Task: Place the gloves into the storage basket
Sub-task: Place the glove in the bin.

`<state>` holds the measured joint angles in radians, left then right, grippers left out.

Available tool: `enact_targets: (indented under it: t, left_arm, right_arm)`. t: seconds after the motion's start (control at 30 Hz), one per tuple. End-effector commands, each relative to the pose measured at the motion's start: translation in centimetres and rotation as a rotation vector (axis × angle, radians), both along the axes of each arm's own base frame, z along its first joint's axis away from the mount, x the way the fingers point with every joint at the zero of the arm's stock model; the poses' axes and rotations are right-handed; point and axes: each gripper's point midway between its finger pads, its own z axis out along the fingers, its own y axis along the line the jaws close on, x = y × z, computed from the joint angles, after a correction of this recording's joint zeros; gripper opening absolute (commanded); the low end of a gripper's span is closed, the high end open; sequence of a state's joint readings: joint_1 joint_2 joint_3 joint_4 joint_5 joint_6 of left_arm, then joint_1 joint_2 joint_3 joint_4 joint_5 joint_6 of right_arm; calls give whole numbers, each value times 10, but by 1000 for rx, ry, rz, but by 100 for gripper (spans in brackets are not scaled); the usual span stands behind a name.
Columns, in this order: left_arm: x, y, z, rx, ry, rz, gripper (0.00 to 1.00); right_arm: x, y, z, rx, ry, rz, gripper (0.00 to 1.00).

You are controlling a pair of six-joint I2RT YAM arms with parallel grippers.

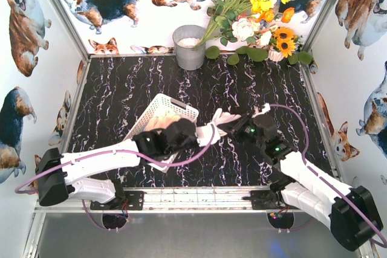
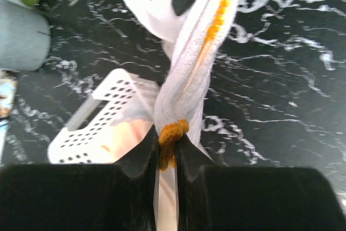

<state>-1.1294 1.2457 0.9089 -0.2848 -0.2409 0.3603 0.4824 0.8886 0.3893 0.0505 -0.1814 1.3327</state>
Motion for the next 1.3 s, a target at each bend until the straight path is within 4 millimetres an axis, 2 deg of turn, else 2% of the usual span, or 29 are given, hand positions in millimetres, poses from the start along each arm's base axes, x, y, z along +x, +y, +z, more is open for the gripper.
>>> enact_targets:
  t: [0.0,0.17,0.27,0.3,0.4,0.57,0.77,0.87,1.0,1.17,1.27]
  left_arm:
    - [35,58,12,199,-107,120,0]
    - [60,105,28,331,-212,247,0]
    - [68,133,38,380,-251,317,0]
    - [70,142,40,398,-261,336,0]
    - [68,168,41,497,-297,352,0]
    - [64,202,30,663,-330,354,0]
    - [65,241,9,799,-338,379,0]
    - [71,256,11,839,-343,395,0]
    - [80,265,13,872,-342,392,0]
    - [90,271,2,914,-328,373,0]
    - [89,270,-12,922,-301,349,0]
  right_arm:
    - [33,1,46,-33,-145,-42,0]
    - [57,29,76,-41,-227,9,0]
    - [71,54,82,-59,-256,46,0]
    - [76,62,89,-56,-281,53,0]
    - [89,92,89,-54,-305,94,0]
    - [99,133,91,-93,-363,152,0]
    - [103,176,74,-111,-384,221,0]
    - [106,194,66,-110,-390,247,0]
    - [110,212,59,-108,-402,271,0]
    - [111,229,43,-105,-409,310,0]
    - [108,235,30,-125,-412,335,0]
